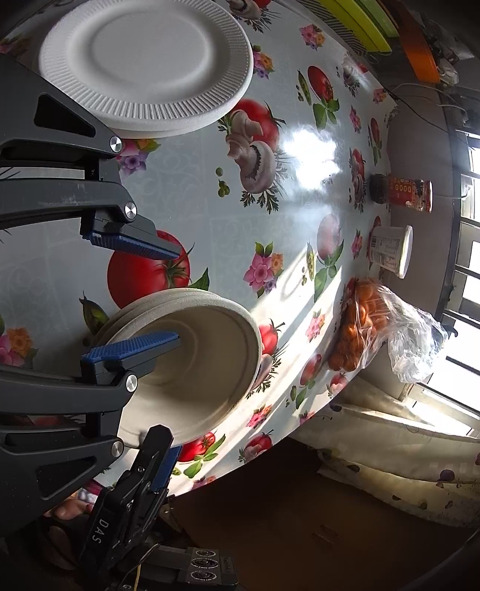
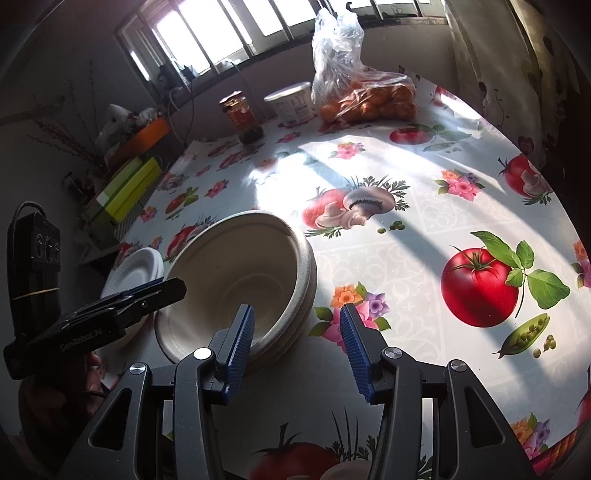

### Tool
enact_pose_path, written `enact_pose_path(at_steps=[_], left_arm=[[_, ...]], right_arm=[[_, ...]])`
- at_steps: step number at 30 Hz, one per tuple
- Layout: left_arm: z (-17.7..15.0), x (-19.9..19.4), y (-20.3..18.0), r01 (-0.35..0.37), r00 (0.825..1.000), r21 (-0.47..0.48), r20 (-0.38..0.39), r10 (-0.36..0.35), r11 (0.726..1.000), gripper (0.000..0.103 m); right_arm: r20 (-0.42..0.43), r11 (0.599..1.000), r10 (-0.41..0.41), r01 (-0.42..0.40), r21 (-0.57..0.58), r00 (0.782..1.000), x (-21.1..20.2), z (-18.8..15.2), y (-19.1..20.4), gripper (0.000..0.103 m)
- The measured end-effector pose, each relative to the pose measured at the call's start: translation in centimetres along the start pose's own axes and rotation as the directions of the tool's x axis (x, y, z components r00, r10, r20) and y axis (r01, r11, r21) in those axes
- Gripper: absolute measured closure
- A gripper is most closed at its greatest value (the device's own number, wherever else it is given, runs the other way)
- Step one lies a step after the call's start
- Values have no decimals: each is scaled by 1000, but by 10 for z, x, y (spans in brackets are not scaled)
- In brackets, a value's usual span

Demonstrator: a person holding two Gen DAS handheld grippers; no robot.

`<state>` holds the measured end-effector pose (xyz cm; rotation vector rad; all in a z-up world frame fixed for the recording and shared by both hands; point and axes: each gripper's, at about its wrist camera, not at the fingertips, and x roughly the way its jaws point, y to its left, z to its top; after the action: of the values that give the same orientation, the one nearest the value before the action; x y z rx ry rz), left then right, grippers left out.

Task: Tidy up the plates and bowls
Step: 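Carry the nested beige bowls with the right tool toward the white plate stack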

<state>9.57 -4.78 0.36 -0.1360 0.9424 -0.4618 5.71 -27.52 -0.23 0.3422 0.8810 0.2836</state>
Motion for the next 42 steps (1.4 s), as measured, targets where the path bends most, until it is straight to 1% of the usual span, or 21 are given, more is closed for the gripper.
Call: enact_pose_path(at_steps=[3,8,10,13,16,19,27,42], left_arm=[[-1,2,1,11,1000,-13,-1,-11,1000,61],[-2,2,-3,16,1000,-2,8,-16,1000,61],[-3,2,-3,20,1000,-1,10,-20,1000,61],[-2,3,-3,23,1000,-2,11,-23,1000,61],[-3,4,-4,28,1000,0,9,-28,1000,69],[-3,6,-5,32,999,0,2,-32,999,70],[-5,5,-5,26,1000,-5,6,-26,1000,75],[-3,2,-5,14,1000,-14,6,-14,1000,75]], right_arm=[[-5,1000,5,-5,-2,1000,3,1,0,56],[-4,999,39,-39,-5,999,4,-1,3,66],[-7,999,46,-46,-3,999,5,-2,4,68],[-4,999,48,-48,0,999,6,-2,4,69],[-3,999,50,-50,4,999,6,-2,3,71],[-3,999,52,-52,5,999,6,-2,3,73],[3,999,48,-48,15,999,5,-3,1,76],[6,999,43,-43,22,999,2,-2,4,77]])
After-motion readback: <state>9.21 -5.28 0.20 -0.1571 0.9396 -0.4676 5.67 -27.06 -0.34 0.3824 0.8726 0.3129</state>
